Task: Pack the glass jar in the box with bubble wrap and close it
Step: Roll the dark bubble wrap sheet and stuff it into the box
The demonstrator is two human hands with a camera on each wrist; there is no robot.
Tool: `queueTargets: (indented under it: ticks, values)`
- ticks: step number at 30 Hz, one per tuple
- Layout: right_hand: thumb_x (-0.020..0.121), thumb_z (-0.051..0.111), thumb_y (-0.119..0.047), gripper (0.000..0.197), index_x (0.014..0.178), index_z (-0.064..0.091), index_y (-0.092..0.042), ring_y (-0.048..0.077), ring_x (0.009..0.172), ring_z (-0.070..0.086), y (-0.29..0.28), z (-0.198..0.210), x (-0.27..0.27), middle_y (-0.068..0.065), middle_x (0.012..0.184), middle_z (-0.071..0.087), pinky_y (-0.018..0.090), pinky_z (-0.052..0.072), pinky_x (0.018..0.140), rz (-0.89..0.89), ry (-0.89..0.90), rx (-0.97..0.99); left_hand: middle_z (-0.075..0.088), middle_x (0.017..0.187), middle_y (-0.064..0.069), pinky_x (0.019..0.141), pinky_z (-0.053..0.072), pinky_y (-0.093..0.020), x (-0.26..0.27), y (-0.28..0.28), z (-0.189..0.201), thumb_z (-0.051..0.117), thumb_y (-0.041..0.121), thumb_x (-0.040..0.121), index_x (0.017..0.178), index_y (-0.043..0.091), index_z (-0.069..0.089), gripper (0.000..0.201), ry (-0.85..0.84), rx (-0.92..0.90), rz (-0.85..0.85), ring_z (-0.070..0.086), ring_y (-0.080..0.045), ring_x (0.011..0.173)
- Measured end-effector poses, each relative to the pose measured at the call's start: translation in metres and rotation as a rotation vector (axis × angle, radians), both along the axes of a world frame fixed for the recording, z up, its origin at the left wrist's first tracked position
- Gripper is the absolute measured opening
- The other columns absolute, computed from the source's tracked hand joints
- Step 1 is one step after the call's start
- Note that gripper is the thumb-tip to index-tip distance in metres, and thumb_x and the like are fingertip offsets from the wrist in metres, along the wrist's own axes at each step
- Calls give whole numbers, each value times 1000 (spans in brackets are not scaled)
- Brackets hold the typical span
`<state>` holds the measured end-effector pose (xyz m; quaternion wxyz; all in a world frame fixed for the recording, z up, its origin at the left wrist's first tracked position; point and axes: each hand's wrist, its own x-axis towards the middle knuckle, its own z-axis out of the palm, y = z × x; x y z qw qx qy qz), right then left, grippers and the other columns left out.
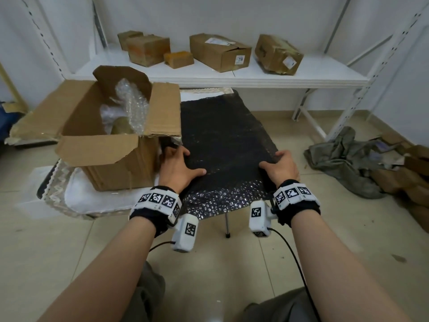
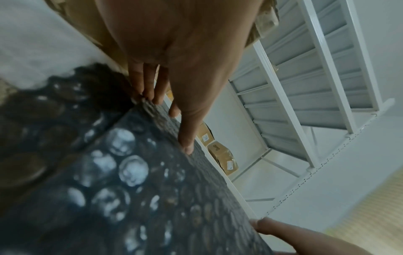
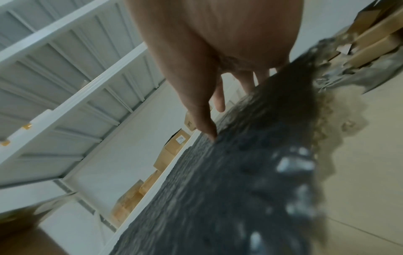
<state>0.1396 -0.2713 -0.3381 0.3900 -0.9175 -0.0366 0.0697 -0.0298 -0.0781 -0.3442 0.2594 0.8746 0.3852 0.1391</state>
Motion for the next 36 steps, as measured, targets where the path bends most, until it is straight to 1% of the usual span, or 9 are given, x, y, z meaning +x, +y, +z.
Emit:
queueTargets:
  ticks: [3, 6, 9, 13, 16, 20, 27, 34, 36]
  values:
    - [74, 76, -34, 52, 117, 48, -24, 33, 122, 47, -2, 1, 0, 8, 126, 53, 47, 34, 107, -22, 35, 4, 46, 130, -9, 101, 40, -37, -2, 3, -3, 78, 43, 75, 121, 20, 52, 58, -45, -15, 18, 48, -28, 120]
    - [75, 74, -25, 38, 108, 55, -27, 30, 121, 46, -3, 6, 4, 7, 124, 52, 43, 34, 106, -50, -15, 39, 53, 127, -8, 100, 45, -40, -7, 9, -5, 60, 18, 91, 116, 21, 59, 26, -151, 18, -34, 58, -27, 112]
    - [79, 69, -14, 17, 86, 60, -26, 27, 107, 59, -7, 12, 12, 4, 108, 64, 37, 48, 94, -43, -7, 197, 55, 130, -1, 99, 47, -35, -14, 14, -4, 51, -5, 87, 109, 24, 66, 40, -216, 14, -166, 61, -19, 107]
    - [76, 65, -13, 18, 64, 63, -26, 27, 101, 64, -13, 20, 18, 1, 92, 70, 42, 51, 96, -108, 22, 312, 51, 138, 4, 107, 44, -35, -21, 20, -6, 48, -19, 78, 113, 26, 68, 60, -207, -25, -338, 55, -15, 119]
    - [76, 68, -24, 12, 64, 66, -25, 29, 99, 66, -19, 29, 16, 4, 91, 72, 45, 53, 94, -116, 117, 427, 45, 146, 8, 117, 32, -41, -24, 27, -9, 54, -15, 82, 122, 30, 64, 62, -150, -57, -417, 39, -14, 137]
    - [74, 67, -21, 7, 71, 70, -16, 34, 96, 67, -25, 38, 8, 12, 91, 70, 50, 56, 89, -90, 263, 582, 37, 152, 11, 120, 24, -44, -26, 28, -8, 64, 1, 88, 130, 33, 60, 53, -84, -73, -469, 30, -13, 144]
    - [88, 39, -26, 42, 87, 79, -14, 33, 96, 67, -34, 41, 0, 21, 104, 72, 51, 54, 94, -115, 417, 851, 33, 155, 11, 121, 20, -41, -30, 26, -6, 68, 11, 88, 131, 33, 57, 50, -65, -84, -504, 28, -13, 145]
    - [87, 55, -6, 37, 121, 68, -10, 35, 106, 68, -35, 27, 11, 20, 116, 70, 51, 51, 95, -128, 625, 1197, 13, 161, 11, 120, 20, -42, -31, 21, -2, 85, 24, 70, 140, 40, 42, 83, 112, -251, -616, 14, -13, 146]
    - [90, 57, -7, 37, 126, 65, -11, 33, 110, 67, -35, 20, 21, 19, 121, 68, 49, 51, 97, -108, 657, 1187, 20, 159, 7, 120, 21, -41, -30, 18, -4, 84, 21, 70, 135, 37, 49, 75, 78, -199, -601, 19, -14, 146]
